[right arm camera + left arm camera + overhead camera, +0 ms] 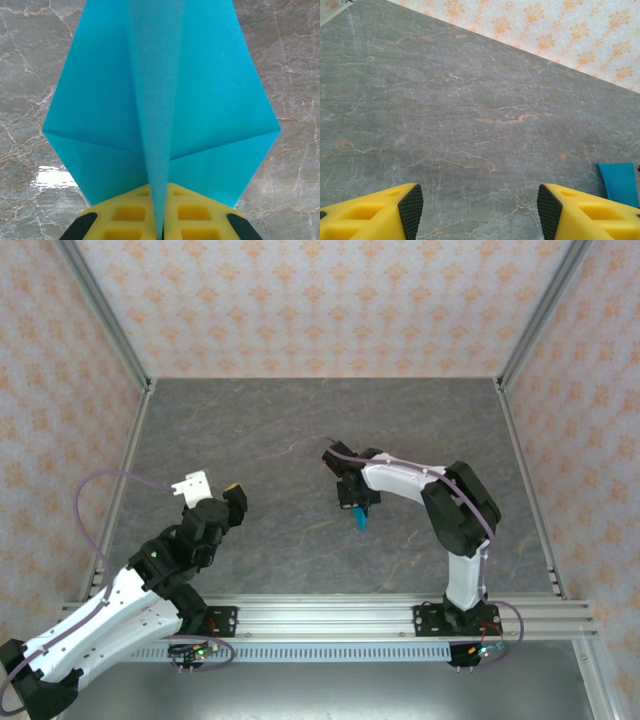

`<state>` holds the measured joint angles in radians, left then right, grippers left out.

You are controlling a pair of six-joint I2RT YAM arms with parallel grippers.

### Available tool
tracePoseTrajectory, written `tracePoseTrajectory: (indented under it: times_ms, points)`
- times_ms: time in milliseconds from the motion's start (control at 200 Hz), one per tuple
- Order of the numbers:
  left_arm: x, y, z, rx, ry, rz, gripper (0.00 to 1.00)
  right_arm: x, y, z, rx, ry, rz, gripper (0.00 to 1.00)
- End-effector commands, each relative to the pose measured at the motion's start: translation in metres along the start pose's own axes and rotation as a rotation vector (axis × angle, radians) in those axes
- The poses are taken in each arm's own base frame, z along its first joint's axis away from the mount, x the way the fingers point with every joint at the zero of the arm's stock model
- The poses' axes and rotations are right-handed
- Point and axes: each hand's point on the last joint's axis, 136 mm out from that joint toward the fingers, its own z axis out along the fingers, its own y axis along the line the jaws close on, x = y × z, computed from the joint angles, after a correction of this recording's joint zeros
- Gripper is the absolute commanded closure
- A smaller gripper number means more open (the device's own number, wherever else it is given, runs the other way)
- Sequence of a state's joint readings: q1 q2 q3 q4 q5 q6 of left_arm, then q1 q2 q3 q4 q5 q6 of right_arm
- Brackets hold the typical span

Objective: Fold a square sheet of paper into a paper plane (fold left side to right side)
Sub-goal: Pick up the paper plane at the center of the table, then place the paper plane at the center of the table.

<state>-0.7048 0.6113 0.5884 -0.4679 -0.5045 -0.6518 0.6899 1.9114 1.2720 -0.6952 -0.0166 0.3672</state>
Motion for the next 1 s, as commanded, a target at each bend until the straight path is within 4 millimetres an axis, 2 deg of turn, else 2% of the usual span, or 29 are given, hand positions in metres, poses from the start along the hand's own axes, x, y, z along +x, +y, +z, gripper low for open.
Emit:
tracePoseTrajectory:
  times_ms: [0,205,425,555,705,996]
  points:
    - [-0.014,-0.009,-0.007,0.038,-0.018,0.014,0.34,-0.014,0.0,0.002,-0.002,-0.006,0.011,1.0]
    - [-0.008,-0.052,-0.008,0.214,0.069,0.13,0.19,-0.058,-0.006,-0.009,0.014,-0.034,0.047,1.0]
    - [0.01,-0.087,-0.002,0.351,0.163,0.209,0.09,-0.099,-0.01,-0.003,0.059,-0.045,0.078,1.0]
    - [0.019,-0.103,-0.001,0.409,0.215,0.25,0.04,-0.115,-0.011,0.004,0.081,-0.047,0.091,1.0]
    - [0.027,-0.113,0.002,0.442,0.256,0.286,0.0,-0.125,-0.009,0.01,0.083,-0.042,0.097,1.0]
    - [0.029,-0.119,0.001,0.466,0.272,0.297,0.0,-0.121,-0.005,0.023,0.076,-0.009,0.084,0.95]
